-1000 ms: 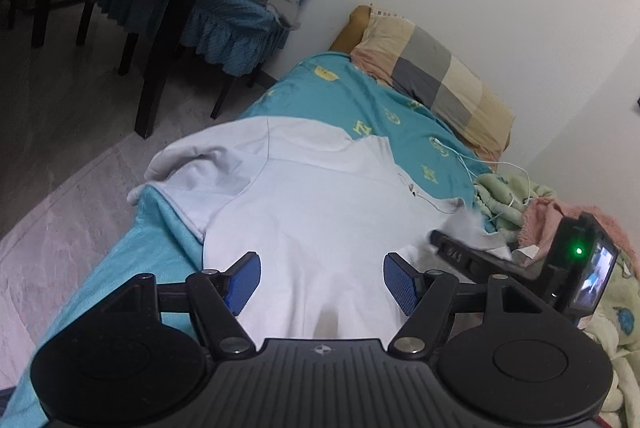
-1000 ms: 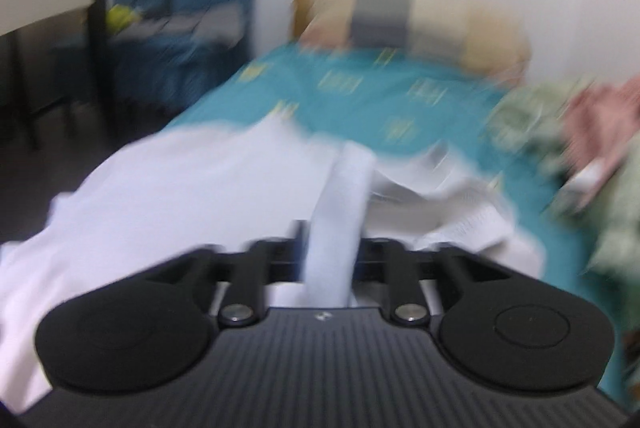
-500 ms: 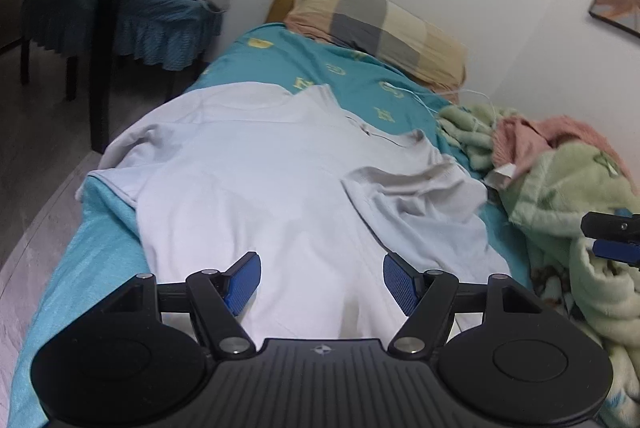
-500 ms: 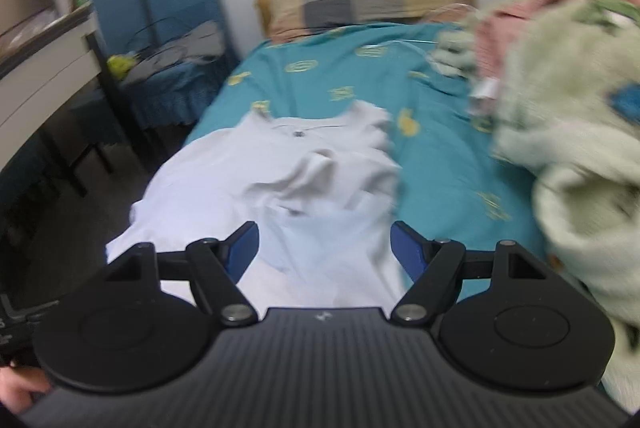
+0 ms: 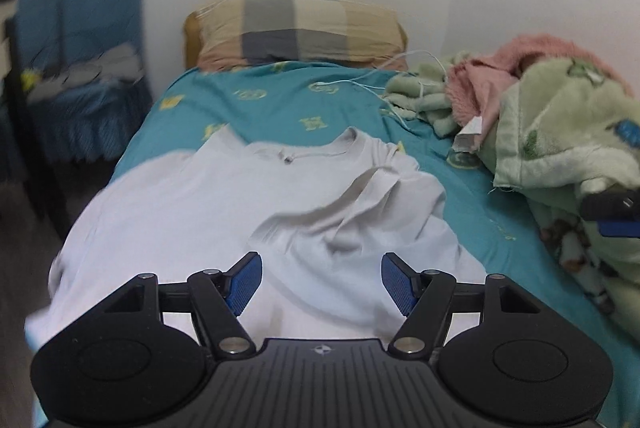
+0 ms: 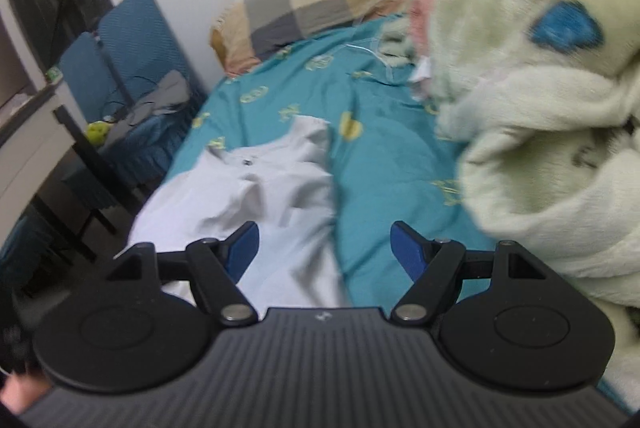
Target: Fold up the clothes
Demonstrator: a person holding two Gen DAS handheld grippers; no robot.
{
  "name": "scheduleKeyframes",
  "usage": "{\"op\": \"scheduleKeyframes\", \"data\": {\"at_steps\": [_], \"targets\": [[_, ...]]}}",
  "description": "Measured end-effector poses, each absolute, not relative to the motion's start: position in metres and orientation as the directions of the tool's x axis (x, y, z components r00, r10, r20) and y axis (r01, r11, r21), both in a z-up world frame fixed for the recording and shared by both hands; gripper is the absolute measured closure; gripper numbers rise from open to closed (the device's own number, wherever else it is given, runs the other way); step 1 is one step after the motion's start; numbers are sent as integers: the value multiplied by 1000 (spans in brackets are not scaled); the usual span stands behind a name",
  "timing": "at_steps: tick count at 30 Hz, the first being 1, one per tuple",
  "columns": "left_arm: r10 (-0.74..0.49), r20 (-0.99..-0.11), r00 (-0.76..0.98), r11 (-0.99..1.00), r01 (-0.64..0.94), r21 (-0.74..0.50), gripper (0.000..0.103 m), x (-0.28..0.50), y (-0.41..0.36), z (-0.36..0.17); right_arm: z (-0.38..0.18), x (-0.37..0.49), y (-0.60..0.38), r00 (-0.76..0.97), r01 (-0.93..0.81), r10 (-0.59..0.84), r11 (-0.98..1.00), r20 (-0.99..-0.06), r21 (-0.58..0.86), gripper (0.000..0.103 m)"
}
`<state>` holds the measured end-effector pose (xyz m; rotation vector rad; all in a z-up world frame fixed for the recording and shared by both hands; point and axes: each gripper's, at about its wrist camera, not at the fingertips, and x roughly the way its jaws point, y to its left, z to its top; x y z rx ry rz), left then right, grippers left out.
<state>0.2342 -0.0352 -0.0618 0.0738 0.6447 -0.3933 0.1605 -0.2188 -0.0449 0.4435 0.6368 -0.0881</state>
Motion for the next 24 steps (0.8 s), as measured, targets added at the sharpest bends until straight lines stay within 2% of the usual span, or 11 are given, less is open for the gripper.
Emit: {"op": "scheduleKeyframes", "data": {"at_steps": [1, 6, 8, 10, 11, 12, 24], "targets": [[-336, -598, 727, 915, 402, -26, 34, 247, -48, -62, -48, 161, -228, 796, 231, 58, 891, -602, 391, 29], [-395, -615, 682, 888, 455, -65, 33, 310, -91, -75, -59, 173, -252, 789, 249, 113, 839, -603, 483, 29], [-406, -643, 649, 883, 460, -93, 36, 330, -105, -87, -61, 177, -256, 790, 254, 117, 831, -601, 496, 29], [-422, -670, 611, 882, 446, -149, 52, 346, -112, -99, -64, 180, -259, 788, 257, 126, 822, -602, 509, 29], [-434, -679, 592, 882, 433, -186, 78, 352, -113, -104, -64, 181, -259, 788, 259, 130, 817, -602, 515, 29], [-436, -669, 603, 889, 407, -212, 98, 357, -108, -102, -65, 181, -260, 786, 262, 130, 816, -605, 516, 29], [-409, -544, 733, 846, 82, -526, 101, 409, -51, -74, -72, 189, -254, 764, 276, 144, 808, -628, 521, 28]]}}
